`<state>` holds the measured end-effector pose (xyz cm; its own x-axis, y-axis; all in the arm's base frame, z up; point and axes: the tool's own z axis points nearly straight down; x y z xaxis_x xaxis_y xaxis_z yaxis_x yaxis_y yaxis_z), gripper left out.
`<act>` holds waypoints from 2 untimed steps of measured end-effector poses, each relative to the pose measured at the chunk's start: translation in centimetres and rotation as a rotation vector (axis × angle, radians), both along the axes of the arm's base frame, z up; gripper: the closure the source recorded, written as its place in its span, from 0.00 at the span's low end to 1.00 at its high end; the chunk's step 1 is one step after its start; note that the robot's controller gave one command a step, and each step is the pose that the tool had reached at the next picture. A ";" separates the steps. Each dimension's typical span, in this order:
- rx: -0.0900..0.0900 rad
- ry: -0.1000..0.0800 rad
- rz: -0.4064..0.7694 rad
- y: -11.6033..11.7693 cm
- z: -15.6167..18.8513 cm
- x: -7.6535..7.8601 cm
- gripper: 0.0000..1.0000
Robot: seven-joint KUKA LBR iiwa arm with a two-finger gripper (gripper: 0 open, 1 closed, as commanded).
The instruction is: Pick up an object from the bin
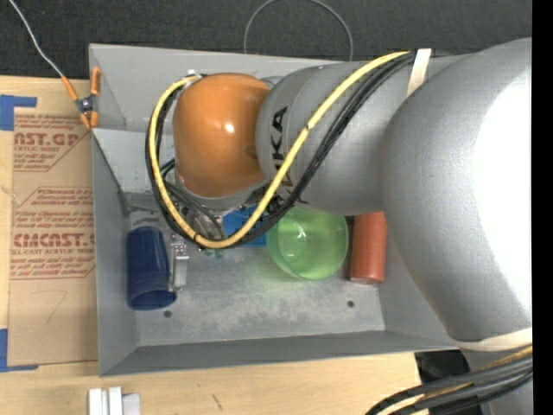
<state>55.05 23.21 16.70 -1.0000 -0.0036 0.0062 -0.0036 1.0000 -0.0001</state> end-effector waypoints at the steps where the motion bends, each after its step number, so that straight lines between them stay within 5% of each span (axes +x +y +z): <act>1: 0.002 -0.007 -0.003 -0.2 0.5 0.2 0.00; 2: 0.007 -0.015 0.082 1.5 -7.8 -3.5 0.00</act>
Offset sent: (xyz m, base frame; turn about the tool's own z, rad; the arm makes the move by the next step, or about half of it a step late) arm -0.0394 0.0141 -0.0833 -0.0862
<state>51.58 24.70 8.94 -0.9963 -0.0857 -0.0092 -0.0857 0.9963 0.0058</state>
